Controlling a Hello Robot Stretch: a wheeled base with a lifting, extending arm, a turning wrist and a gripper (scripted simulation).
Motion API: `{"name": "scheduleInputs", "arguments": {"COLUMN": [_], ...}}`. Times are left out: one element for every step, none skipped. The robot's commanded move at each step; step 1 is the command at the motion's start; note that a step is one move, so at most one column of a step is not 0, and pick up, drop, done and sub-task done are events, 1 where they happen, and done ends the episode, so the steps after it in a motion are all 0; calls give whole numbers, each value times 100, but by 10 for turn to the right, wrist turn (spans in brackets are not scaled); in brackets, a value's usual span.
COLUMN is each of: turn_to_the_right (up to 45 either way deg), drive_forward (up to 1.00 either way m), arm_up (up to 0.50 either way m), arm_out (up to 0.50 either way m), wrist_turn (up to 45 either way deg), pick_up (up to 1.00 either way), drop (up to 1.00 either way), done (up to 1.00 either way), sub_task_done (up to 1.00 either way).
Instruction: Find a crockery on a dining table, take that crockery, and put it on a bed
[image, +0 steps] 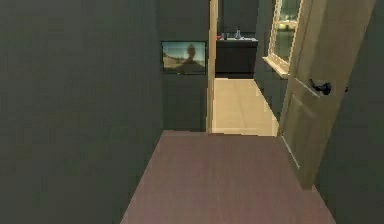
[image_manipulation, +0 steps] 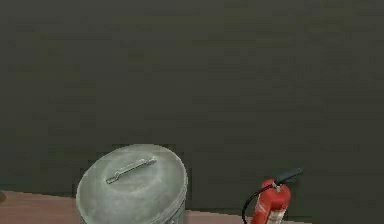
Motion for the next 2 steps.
{"name": "scheduleInputs", "arguments": {"turn_to_the_right": [0, 240], "drive_forward": [65, 0], "arm_up": [0, 0], "arm_out": [0, 0], "wrist_turn": [0, 0], "pick_up": [0, 0], "drop": [0, 0], "done": [0, 0], "sub_task_done": [0, 0]}}
